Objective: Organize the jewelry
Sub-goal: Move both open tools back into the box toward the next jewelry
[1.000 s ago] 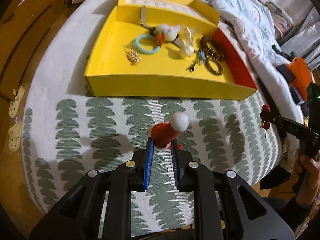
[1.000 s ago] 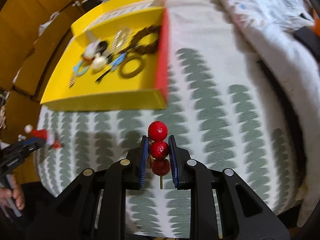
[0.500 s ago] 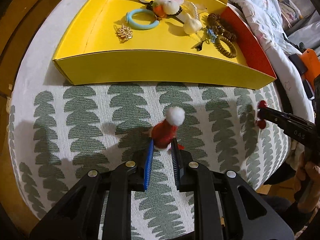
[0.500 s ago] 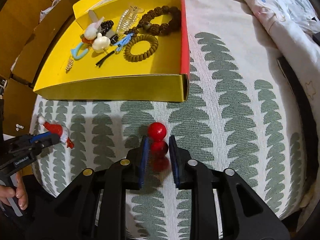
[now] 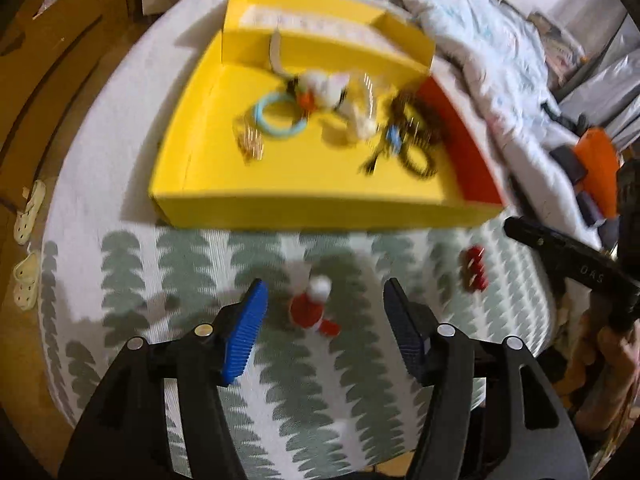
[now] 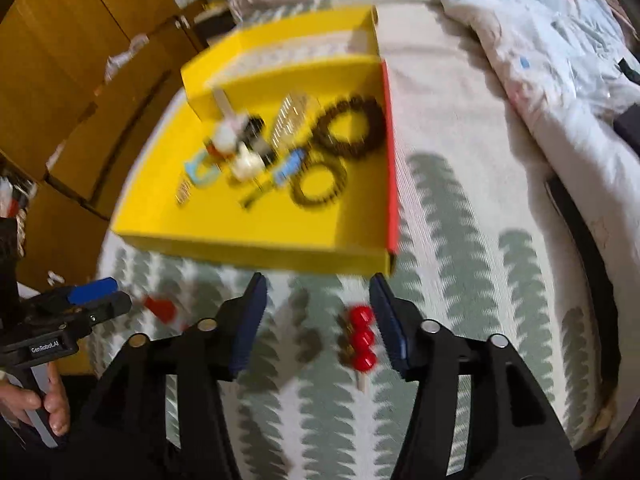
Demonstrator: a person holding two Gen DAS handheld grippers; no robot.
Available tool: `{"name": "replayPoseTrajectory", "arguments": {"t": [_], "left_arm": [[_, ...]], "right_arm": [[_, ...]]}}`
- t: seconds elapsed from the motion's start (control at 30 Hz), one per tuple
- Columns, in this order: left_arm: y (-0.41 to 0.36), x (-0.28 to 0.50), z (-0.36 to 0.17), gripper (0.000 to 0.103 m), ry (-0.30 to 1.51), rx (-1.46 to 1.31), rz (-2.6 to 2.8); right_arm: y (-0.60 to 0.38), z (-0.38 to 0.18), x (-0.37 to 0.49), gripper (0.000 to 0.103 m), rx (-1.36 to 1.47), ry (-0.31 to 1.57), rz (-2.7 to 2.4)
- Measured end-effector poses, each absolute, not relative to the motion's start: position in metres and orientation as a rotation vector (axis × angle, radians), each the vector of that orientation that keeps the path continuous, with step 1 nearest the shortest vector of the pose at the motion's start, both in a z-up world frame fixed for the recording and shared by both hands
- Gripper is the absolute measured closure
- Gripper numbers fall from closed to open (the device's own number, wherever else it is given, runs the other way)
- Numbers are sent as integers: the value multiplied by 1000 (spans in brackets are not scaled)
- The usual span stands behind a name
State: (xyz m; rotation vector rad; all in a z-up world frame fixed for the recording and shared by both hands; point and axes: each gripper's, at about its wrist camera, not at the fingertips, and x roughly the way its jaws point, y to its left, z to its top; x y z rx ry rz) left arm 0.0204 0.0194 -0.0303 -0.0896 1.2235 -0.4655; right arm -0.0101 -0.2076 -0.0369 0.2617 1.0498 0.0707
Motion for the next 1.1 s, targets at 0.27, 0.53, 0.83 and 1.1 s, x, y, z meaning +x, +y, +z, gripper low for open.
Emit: {"name": "replayPoseTrajectory", "arguments": {"t": [0.27,0.53,0.83,1.1], "left_arm": [[19,64,-12,40,1166,-128,-423],[14,111,-38,40,1219,-101,-354],[10,143,-77,40,1303,-10,-285],[7,158,-91,40,1349,24,-275]], "right_arm": [[-189,-46,32,44,264,1058,93],[-187,-62,72,43,233,1101,75],[-188,-89,104,40,192,1162,39],[-186,-95,117,40,125,1190,4]]}}
